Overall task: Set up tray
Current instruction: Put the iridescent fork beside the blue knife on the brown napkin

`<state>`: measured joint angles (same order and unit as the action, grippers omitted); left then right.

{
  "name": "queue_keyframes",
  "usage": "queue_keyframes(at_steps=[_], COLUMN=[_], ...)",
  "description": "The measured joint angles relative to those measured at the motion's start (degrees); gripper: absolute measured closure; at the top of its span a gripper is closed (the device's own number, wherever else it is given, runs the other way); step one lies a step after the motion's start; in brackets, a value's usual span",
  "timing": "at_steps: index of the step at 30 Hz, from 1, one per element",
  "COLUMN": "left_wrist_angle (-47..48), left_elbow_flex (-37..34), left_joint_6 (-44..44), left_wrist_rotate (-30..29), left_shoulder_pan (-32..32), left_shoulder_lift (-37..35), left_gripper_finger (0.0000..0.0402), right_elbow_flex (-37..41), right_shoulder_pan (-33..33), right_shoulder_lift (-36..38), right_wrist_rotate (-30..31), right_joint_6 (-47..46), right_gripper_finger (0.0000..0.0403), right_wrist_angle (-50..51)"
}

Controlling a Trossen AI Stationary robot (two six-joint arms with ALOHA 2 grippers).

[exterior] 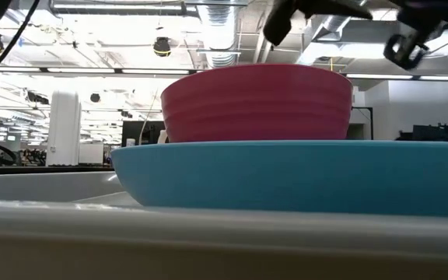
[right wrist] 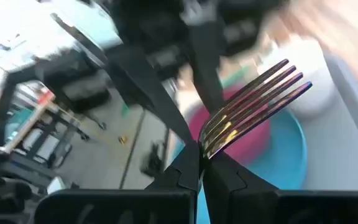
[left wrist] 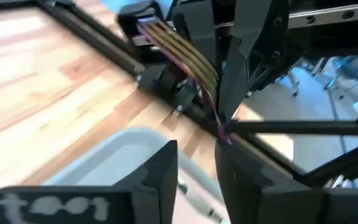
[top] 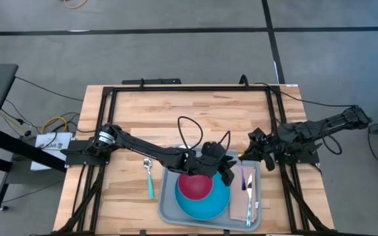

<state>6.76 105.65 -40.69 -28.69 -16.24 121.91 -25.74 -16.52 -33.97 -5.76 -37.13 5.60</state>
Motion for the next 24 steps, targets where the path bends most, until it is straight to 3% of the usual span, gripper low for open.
queue_keyframes(at_steps=[6,15,24], left_wrist_angle=[2.99,2.9,2.89], left_elbow_flex=[0.0,0.0,0.0], left_joint_6=[-8.23,-9.62,-9.68], left_wrist_rotate=[-0.03,0.0,2.94], left_shoulder_pan=[-0.7,-0.78,0.04], left_shoulder_lift=[0.0,0.0,0.02], left_gripper_finger=[0.0293,0.0303,0.0304], right_elbow_flex=[0.0,0.0,-0.02], right_shoulder_pan=[-4.01,-14.32,-23.23], right_shoulder_lift=[1.4,-1.72,-12.28], right_wrist_rotate=[6.16,13.06,22.6], right_joint_6=[-12.7,-38.05,-54.89], right_gripper_finger=[0.0401,0.0401,0.0402], right_wrist_angle=[13.43,31.08,22.46])
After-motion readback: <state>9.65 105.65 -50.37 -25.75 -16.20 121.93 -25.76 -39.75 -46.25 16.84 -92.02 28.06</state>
